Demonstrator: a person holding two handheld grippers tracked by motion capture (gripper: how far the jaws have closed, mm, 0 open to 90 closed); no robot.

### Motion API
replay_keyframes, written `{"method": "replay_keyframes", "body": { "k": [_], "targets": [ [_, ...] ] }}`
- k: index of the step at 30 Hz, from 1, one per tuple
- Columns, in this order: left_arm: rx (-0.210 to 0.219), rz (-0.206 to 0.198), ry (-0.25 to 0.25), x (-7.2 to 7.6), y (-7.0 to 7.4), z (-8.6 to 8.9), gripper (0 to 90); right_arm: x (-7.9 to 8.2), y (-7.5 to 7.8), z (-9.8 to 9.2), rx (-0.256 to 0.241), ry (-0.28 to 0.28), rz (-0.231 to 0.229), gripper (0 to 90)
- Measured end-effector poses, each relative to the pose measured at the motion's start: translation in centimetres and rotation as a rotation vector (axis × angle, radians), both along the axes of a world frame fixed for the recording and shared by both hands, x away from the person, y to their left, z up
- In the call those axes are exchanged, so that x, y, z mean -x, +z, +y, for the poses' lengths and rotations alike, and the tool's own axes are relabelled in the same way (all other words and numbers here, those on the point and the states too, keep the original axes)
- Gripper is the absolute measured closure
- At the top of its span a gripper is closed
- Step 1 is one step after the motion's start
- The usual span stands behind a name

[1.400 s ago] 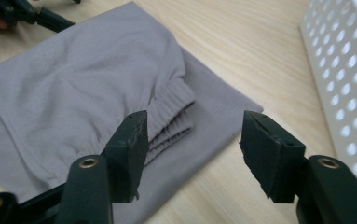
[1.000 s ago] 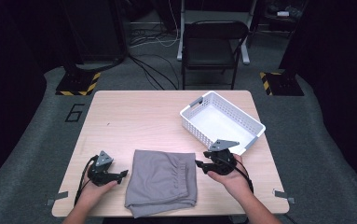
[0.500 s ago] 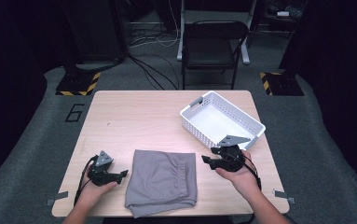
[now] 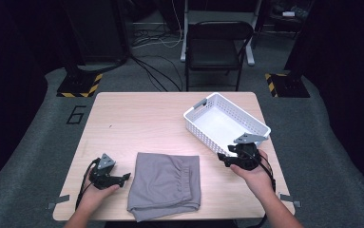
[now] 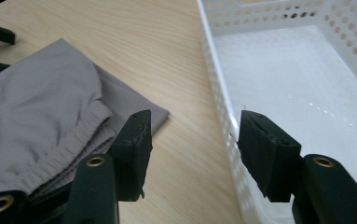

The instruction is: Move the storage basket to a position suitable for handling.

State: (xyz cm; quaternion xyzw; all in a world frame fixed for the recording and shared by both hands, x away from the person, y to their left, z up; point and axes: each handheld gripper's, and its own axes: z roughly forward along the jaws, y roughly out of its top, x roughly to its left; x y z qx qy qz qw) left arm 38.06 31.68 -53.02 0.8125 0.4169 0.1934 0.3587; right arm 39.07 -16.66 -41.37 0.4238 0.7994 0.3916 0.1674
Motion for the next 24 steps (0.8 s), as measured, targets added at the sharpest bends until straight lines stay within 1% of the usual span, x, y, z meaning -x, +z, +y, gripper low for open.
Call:
{"method": "replay_keyframes", "body": {
  "k": [4,6,9,10,11,13,16,19,20,22,24],
  "targets": [
    [0.000,0.000,0.000,0.0,0.0,0.0,14.2,-0.7,-0.1,-0.9,0.003,-0.050,-0.006,41.8],
    [0.001,0.000,0.000,0.0,0.0,0.0,14.2,-1.1,-0.3,-1.2,-0.008,-0.074,0.004,41.8],
    [0.002,0.000,0.001,0.0,0.0,0.0,14.2,-1.4,-0.7,-1.6,-0.002,-0.093,0.016,42.9],
    [0.000,0.000,0.000,0.0,0.0,0.0,14.2,-1.6,-0.9,-1.7,0.002,-0.100,0.026,44.5],
    [0.001,0.000,0.001,0.0,0.0,0.0,14.2,-1.7,-1.0,-1.8,0.010,-0.096,0.020,45.6],
    [0.000,0.000,0.000,0.0,0.0,0.0,14.2,-1.7,-1.3,-2.1,0.015,-0.116,0.032,47.4],
    [0.000,0.000,0.000,0.0,0.0,0.0,14.2,-1.7,-1.5,-2.7,0.031,-0.152,0.031,47.4],
    [0.000,0.000,0.000,0.0,0.0,0.0,14.2,-1.8,-1.6,-3.6,0.045,-0.187,0.020,42.2],
    [0.000,0.000,0.000,0.0,0.0,0.0,14.2,-1.8,-1.7,-3.8,0.045,-0.212,0.021,40.9],
    [0.000,0.000,0.000,0.0,0.0,0.0,14.2,-1.9,-2.0,-4.3,0.052,-0.241,0.030,37.5],
    [0.000,0.000,0.000,0.0,0.0,0.0,14.2,-1.9,-2.2,-4.7,0.059,-0.267,0.029,34.6]
  ]
}}
